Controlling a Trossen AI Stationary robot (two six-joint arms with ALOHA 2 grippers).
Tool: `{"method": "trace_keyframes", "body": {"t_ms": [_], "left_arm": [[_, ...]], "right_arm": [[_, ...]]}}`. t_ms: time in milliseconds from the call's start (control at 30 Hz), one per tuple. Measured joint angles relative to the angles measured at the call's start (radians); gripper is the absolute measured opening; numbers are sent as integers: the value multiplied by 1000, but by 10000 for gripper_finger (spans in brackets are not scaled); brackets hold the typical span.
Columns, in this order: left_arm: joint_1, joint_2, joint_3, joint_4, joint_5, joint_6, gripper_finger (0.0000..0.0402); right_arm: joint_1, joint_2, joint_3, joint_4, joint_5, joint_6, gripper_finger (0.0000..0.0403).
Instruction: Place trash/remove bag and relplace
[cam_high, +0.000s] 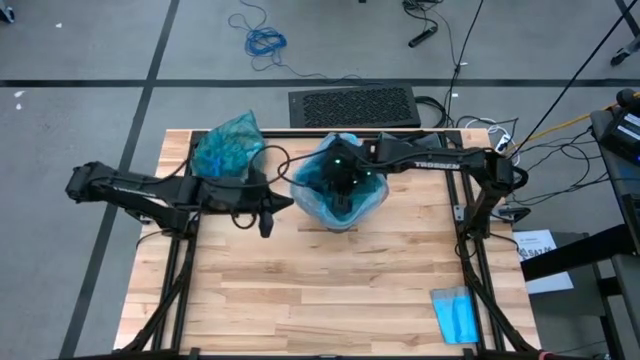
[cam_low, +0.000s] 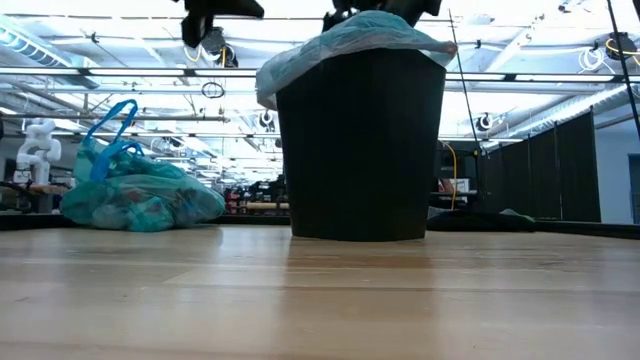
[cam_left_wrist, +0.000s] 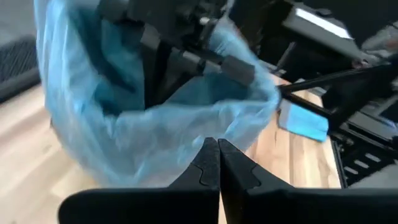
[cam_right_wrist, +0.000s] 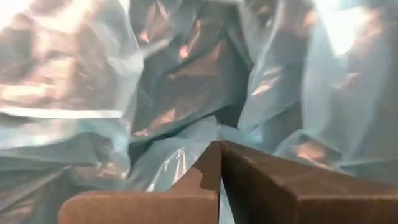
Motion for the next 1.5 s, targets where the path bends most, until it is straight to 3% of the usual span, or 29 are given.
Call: {"method": "trace_keyframes", "body": {"t_ms": [167, 367, 700, 933, 1067, 1233, 1500], "left_arm": [[39, 46, 115, -11, 82, 148, 0], [141, 217, 289, -170, 224, 288, 0], [240, 417, 566, -249, 306, 495, 0], [281, 478, 574, -363, 336, 489, 0], [284, 482, 574, -416, 334, 477, 0], [285, 455, 574, -481, 318, 470, 0], [284, 422, 574, -488, 311, 462, 0]], "right_arm": [[0, -62, 0, -3, 50, 36, 0], [0, -150, 0, 2, 95, 63, 0], [-4, -256, 1, 38, 108, 81, 0], [-37, -226, -80, 61, 8, 119, 0], [-31, -225, -200, 197, -46, 152, 0], [-27, -231, -282, 335, -38, 170, 0], [13, -131, -218, 230, -16, -50, 0]]}}
